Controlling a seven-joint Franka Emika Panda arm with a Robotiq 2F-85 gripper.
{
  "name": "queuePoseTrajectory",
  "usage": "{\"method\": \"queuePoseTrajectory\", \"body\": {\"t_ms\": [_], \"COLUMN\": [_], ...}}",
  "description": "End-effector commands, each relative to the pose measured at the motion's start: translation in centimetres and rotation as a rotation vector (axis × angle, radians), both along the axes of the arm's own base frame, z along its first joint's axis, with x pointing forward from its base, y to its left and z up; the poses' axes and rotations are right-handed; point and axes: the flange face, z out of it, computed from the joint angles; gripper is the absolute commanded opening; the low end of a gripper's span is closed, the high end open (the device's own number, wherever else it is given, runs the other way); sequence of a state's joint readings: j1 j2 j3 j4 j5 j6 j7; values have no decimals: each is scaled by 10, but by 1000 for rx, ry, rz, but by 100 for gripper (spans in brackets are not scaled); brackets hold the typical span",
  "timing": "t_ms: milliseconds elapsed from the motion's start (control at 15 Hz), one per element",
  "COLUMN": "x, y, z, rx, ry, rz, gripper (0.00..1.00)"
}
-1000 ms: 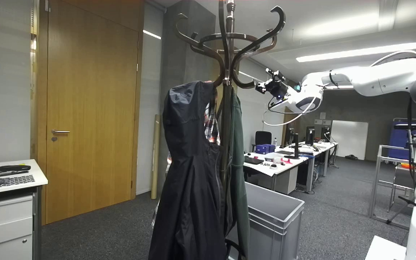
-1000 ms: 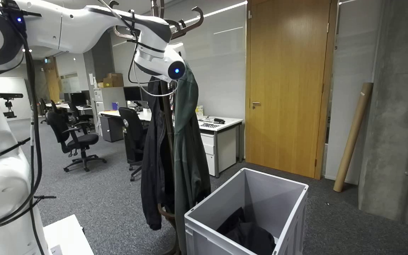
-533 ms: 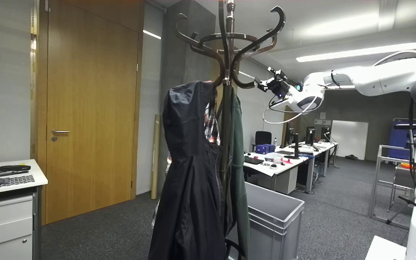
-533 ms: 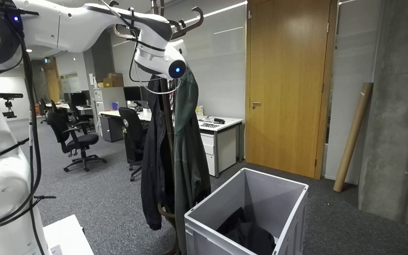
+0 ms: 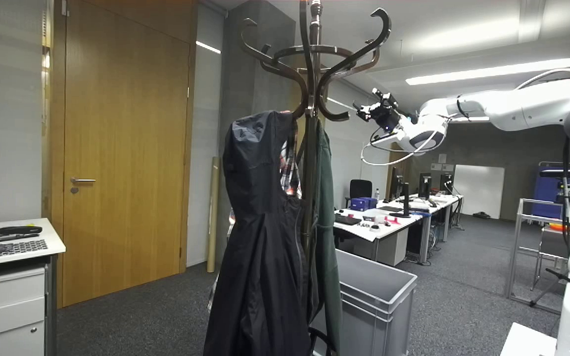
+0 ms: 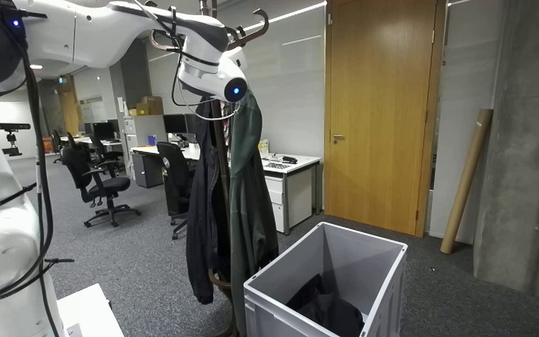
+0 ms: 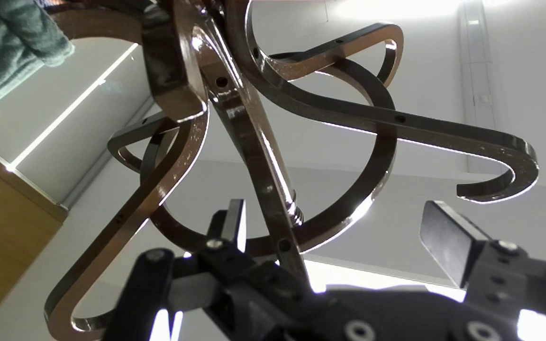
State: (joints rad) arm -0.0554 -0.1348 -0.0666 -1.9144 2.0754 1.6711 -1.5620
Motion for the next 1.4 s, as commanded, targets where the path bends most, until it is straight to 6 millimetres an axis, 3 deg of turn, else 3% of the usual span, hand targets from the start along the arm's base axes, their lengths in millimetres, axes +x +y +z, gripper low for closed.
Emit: {"method": "queuePoseTrajectory", "body": {"t_ms": [0,600,667,1333], "x": [-17,-39,-27,-24], "y": [-9,-24,-21,-20], "z": [8,16,14,9], "rx": [35,84,53,53], "ry": [-80,-242,-188,-181], "rz": [0,3,26,26], "gripper": [100,100,100,100]}}
